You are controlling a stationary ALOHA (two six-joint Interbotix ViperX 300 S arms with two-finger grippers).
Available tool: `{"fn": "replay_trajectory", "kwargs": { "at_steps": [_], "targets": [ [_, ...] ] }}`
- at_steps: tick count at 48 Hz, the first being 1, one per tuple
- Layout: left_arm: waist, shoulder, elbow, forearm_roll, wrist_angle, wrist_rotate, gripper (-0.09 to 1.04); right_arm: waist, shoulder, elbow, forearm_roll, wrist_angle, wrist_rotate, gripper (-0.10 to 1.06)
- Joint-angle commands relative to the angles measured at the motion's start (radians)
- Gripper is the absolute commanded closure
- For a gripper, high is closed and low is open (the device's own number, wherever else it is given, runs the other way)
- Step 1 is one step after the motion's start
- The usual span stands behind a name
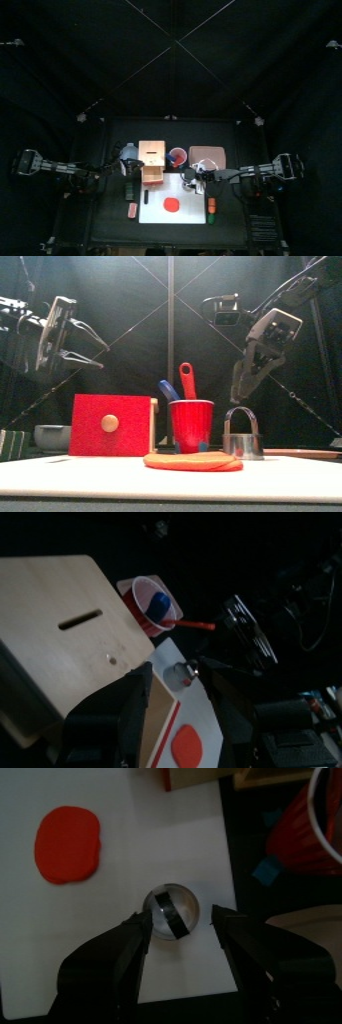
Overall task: Get the cutter from the drawer then cut the dough then place the extra dough in the bowl
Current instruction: Shut the drawer
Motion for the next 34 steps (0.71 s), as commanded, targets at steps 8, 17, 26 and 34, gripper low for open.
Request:
{"fn": "replay_trajectory", "kwargs": {
  "at_steps": [8,17,26,34],
  "targets": [
    [0.235,0.003,-0.110,0.061,0.215,0.000,0.23,0.003,-0.063,-0.061,-0.040,-0.058,0.000,0.11],
    [0.339,0.043,-0.158,0.066,0.304,0.002,0.46,0.034,0.014,-0.107,-0.046,-0.183,-0.008,0.13],
    [0.402,0.097,-0.215,0.104,0.311,0.003,0.63,0.075,0.129,-0.186,-0.092,-0.255,-0.006,0.30],
    [0.476,0.193,-0.282,0.133,0.324,0.002,0.62,0.094,0.249,-0.298,-0.127,-0.256,-0.005,0.45]
  ]
}}
